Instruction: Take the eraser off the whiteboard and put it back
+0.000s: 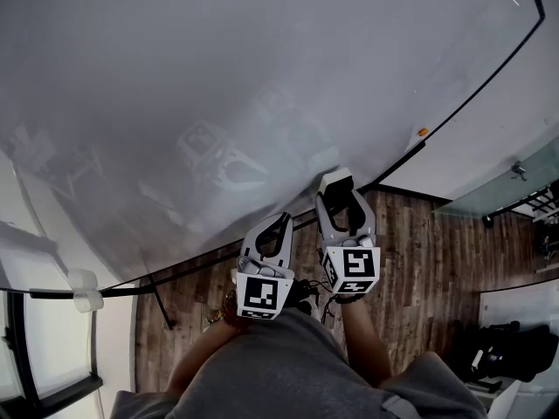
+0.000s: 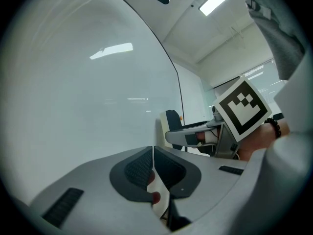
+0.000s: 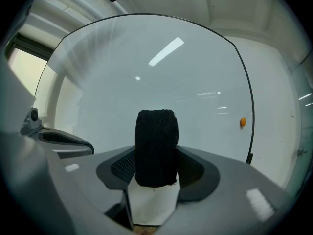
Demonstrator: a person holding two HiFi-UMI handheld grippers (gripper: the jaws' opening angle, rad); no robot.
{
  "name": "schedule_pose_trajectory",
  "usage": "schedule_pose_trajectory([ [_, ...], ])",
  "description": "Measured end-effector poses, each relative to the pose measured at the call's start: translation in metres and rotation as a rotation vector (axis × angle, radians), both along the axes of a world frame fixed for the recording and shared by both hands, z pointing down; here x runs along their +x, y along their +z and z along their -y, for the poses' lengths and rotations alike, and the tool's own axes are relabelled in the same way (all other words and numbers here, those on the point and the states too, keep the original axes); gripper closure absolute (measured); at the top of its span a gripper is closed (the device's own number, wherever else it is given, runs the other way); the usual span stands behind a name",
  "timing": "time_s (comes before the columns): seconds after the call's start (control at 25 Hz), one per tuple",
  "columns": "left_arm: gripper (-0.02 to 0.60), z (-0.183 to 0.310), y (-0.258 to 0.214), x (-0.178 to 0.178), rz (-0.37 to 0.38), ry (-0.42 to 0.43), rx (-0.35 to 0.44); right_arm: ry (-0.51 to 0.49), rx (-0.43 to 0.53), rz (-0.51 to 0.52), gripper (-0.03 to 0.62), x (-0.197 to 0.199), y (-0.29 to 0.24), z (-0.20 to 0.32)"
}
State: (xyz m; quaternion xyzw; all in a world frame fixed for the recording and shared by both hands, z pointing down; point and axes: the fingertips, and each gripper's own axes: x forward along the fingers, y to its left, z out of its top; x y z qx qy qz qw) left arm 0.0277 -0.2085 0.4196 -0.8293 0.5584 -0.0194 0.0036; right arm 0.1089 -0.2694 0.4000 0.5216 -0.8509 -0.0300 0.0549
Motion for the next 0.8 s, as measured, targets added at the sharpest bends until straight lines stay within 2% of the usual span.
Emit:
schedule_pose_trajectory([
  [0.8,0.574,-0.027,0.007,0.008,-0.008,0.069,-0.013,0.055,0.009,0.012,0.353,0.009,-0.001,-0.035],
])
